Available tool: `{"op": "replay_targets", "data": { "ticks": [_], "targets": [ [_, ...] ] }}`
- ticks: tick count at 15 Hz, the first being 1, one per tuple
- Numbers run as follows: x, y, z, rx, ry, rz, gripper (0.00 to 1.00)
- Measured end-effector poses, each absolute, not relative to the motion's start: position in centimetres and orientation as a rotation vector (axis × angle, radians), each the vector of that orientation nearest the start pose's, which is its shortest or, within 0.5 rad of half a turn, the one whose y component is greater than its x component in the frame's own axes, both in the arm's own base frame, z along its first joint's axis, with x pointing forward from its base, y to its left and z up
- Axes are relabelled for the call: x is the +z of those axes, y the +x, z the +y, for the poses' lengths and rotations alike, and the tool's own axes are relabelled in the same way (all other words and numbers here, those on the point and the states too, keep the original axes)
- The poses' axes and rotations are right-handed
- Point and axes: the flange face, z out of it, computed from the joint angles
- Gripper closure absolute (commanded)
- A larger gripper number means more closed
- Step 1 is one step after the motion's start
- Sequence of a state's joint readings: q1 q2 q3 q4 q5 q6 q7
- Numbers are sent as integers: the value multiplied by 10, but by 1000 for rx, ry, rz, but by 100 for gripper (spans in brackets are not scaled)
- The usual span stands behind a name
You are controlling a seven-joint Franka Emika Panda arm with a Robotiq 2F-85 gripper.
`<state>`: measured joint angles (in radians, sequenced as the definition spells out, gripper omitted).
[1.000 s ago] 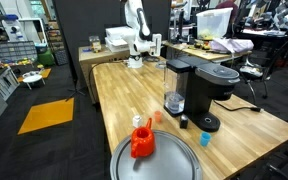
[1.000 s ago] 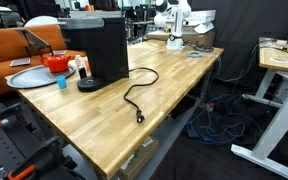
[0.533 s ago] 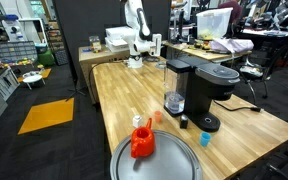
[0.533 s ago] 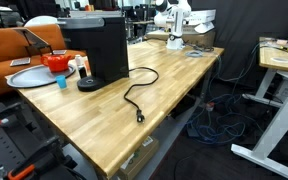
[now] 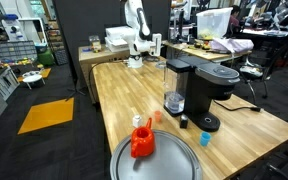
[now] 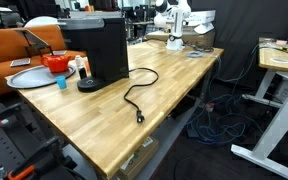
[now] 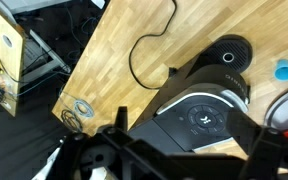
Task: Open the coffee machine chamber
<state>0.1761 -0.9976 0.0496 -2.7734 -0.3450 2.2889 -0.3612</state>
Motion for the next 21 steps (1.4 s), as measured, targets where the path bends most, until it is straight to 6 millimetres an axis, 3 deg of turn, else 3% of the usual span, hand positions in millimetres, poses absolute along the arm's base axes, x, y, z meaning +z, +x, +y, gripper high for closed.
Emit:
{"op": "replay_targets", "data": {
  "ticks": [5, 10, 21],
  "targets": [
    [544, 292, 85, -1047, -3191, -1557, 0],
    [551, 278, 127, -1213, -3107, -1933, 0],
    [553, 279, 124, -1228, -3129, -1948, 0]
  ]
}}
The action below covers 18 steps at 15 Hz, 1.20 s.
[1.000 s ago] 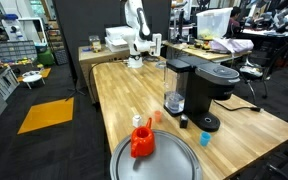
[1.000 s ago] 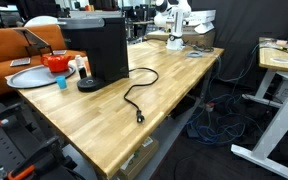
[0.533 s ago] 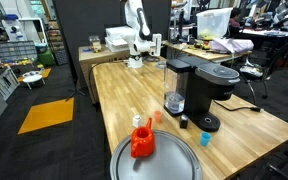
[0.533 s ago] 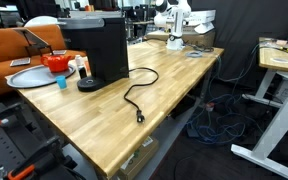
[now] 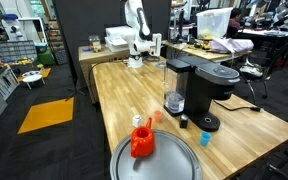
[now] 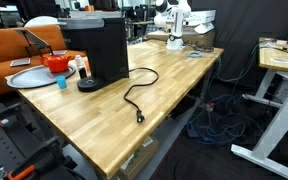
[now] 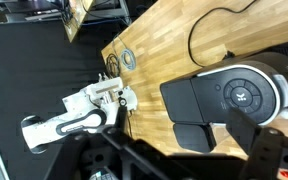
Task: Open the coffee machine chamber
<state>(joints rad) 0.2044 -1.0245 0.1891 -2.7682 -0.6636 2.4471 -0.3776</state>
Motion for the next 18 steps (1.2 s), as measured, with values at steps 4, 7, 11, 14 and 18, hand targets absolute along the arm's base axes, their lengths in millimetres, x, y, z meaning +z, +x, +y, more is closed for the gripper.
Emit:
{"op": "replay_targets", "data": {
  "ticks": [4, 7, 11, 14, 18],
  "targets": [
    [546, 279, 125, 717, 1859, 1199, 0],
    [540, 273, 144, 729, 1836, 1223, 0],
    [521, 257, 178, 713, 1817, 1261, 0],
    [505, 245, 198, 671, 1807, 1286, 0],
    [478, 231, 214, 574, 1815, 1314, 0]
  ]
}}
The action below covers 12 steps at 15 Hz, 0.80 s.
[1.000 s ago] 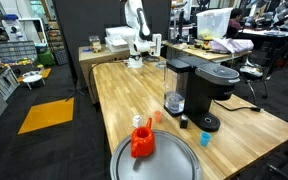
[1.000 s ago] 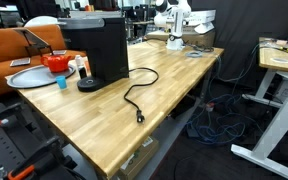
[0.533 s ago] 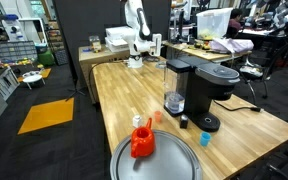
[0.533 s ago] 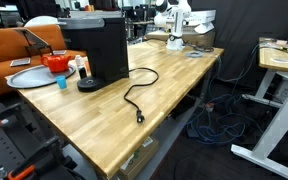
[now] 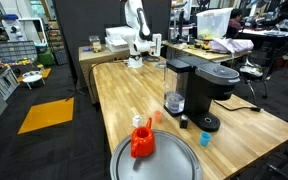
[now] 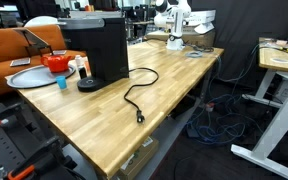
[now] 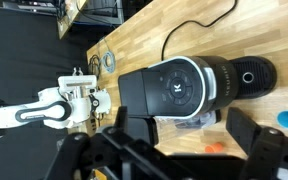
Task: Open the coffee machine chamber
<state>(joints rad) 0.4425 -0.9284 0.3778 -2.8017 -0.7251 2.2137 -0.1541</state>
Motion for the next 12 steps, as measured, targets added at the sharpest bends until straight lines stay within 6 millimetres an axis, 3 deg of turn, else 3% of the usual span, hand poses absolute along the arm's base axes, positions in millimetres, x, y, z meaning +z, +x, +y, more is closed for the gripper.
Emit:
{"op": "replay_targets", "data": {
  "ticks": [4, 12],
  "targets": [
    [458, 217, 225, 507, 1851, 1318, 0],
    [471, 224, 214, 545, 1935, 1269, 0]
  ]
}}
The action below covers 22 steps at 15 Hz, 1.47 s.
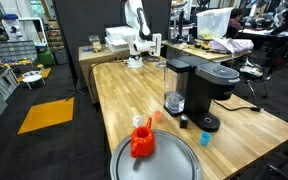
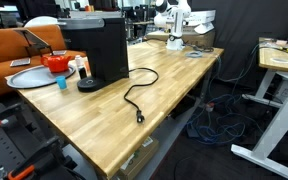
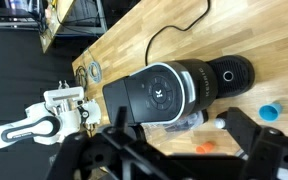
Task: Open the coffee machine chamber
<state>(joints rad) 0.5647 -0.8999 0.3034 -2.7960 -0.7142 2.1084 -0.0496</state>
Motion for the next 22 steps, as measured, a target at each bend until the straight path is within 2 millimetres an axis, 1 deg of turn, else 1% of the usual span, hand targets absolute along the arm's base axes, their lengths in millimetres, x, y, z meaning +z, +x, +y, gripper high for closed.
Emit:
{"op": "replay_targets", "data": {
  "ticks": [7, 9, 13, 17, 19, 22],
  "targets": [
    [469, 222, 216, 540, 1926, 1271, 0],
    [463, 220, 221, 529, 1930, 1285, 0],
    [447, 213, 236, 497, 1936, 1318, 0],
    [429, 212, 245, 468, 1939, 1324, 0],
    [426, 213, 246, 456, 1941, 1325, 0],
    [426, 213, 246, 456, 1941, 1325, 0]
  ]
}}
